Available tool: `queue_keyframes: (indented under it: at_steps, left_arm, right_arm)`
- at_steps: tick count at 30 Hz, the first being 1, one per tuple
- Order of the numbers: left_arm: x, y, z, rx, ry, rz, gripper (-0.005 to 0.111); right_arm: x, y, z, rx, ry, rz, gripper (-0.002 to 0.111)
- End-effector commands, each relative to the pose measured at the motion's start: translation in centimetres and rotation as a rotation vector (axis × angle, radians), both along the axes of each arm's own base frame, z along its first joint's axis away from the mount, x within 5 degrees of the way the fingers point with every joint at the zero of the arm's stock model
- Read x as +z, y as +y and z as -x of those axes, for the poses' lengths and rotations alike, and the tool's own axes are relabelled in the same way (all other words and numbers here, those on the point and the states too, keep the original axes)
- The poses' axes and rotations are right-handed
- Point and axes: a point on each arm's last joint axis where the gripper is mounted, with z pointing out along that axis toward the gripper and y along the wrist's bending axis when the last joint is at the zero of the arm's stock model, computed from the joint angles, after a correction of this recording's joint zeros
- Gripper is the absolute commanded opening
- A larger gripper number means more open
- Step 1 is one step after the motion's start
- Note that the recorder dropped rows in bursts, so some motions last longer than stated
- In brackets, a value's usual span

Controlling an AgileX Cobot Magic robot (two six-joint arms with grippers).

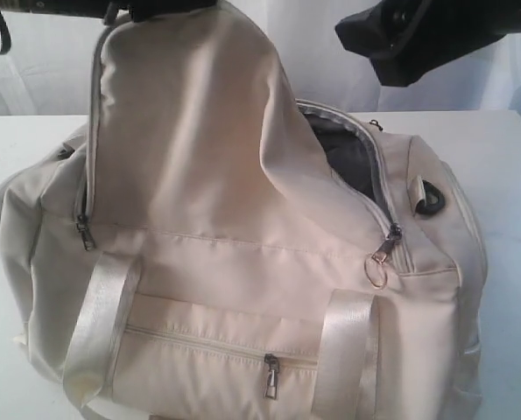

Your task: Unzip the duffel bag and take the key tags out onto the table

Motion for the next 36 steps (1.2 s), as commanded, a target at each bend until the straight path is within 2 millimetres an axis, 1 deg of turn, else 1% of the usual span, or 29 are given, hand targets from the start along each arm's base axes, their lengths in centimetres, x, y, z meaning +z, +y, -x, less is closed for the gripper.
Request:
queue_keyframes:
  at_steps: [1, 4, 5, 6, 8, 9, 10, 11, 12, 14, 16, 21, 22, 23, 24, 30, 32, 33, 34, 35, 36]
  left_arm:
    - [2.2, 0.6, 2.7, 0.006, 0.08, 0.067, 0.0]
    - [2.3, 1.0, 4.3, 0.013, 0.133, 0.084, 0.0]
    - [2.3, 1.3, 5.3, 0.016, 0.158, 0.091, 0.0]
    - [2.1, 1.4, 5.8, 0.016, 0.164, 0.089, 0.0]
    - [0.9, 1.6, 7.4, 0.011, 0.2, 0.08, 0.0]
    - [-0.2, 1.5, 8.5, 0.0, 0.23, 0.07, 0.0]
    - [-0.8, 1.4, 9.1, -0.01, 0.25, 0.064, 0.0]
    - [-2.1, 1.1, 10.5, -0.033, 0.286, 0.05, 0.0]
    - [-2.9, 0.9, 11.2, -0.049, 0.31, 0.041, 0.0]
    - [-5.8, 0.4, 14.1, -0.108, 0.394, 0.002, 0.0]
    - [-8.0, 0.3, 16.5, -0.152, 0.454, -0.029, 0.0]
    - [-11.6, 1.3, 21.2, -0.21, 0.529, -0.075, 0.0]
    - [-12.5, 1.6, 21.8, -0.212, 0.553, -0.086, 0.0]
    - [-13.0, 1.7, 22.2, -0.21, 0.566, -0.091, 0.0]
    - [-14.3, 2.1, 22.9, -0.206, 0.608, -0.108, 0.0]
    - [-18.5, 3.3, 25.0, -0.191, 0.758, -0.171, 0.0]
    - [-19.6, 3.7, 25.7, -0.188, 0.796, -0.188, 0.0]
    - [-19.9, 3.8, 25.9, -0.191, 0.795, -0.195, 0.003]
    - [-20.1, 3.9, 26.1, -0.2, 0.775, -0.202, 0.013]
    - [-20.1, 3.9, 26.1, -0.201, 0.774, -0.202, 0.021]
    - [-20.1, 3.9, 26.1, -0.201, 0.774, -0.202, 0.039]
  right_arm:
    - [0.9, -0.3, -0.1, -0.024, -0.057, -0.037, 0.076]
    - [1.0, -0.3, -0.2, -0.028, -0.068, -0.047, 0.076]
    - [1.1, -0.3, -0.2, -0.033, -0.081, -0.057, 0.076]
    - [1.2, -0.3, -0.3, -0.037, -0.087, -0.065, 0.076]
    - [1.5, -0.3, -0.4, -0.058, -0.091, -0.116, 0.076]
    - [1.6, -0.3, -0.5, -0.07, -0.09, -0.146, 0.076]
    - [1.6, -0.3, -0.6, -0.073, -0.088, -0.153, 0.076]
    - [1.6, -0.2, -0.7, -0.08, -0.082, -0.171, 0.076]
    - [1.6, -0.2, -0.7, -0.084, -0.083, -0.18, 0.076]
    - [1.7, -0.3, -0.7, -0.09, -0.081, -0.199, 0.076]
    - [1.7, -0.3, -0.7, -0.09, -0.081, -0.199, 0.076]
    - [1.5, -0.2, -0.9, -0.099, -0.05, -0.221, 0.076]
    - [1.4, -0.1, -1.0, -0.106, -0.031, -0.238, 0.076]
    - [1.2, 0.0, -1.2, -0.109, -0.019, -0.242, 0.076]
    - [0.9, 0.2, -1.4, -0.114, -0.002, -0.246, 0.076]
    - [0.3, 0.5, -2.0, -0.116, 0.016, -0.238, 0.076]
    - [0.2, 0.6, -2.2, -0.117, 0.021, -0.234, 0.076]
    - [0.0, 0.7, -2.3, -0.118, 0.025, -0.232, 0.076]
    - [-0.2, 0.9, -2.5, -0.118, 0.039, -0.231, 0.076]
    - [-0.4, 1.0, -2.6, -0.119, 0.051, -0.233, 0.076]
    - [-0.8, 1.2, -2.9, -0.12, 0.069, -0.233, 0.076]
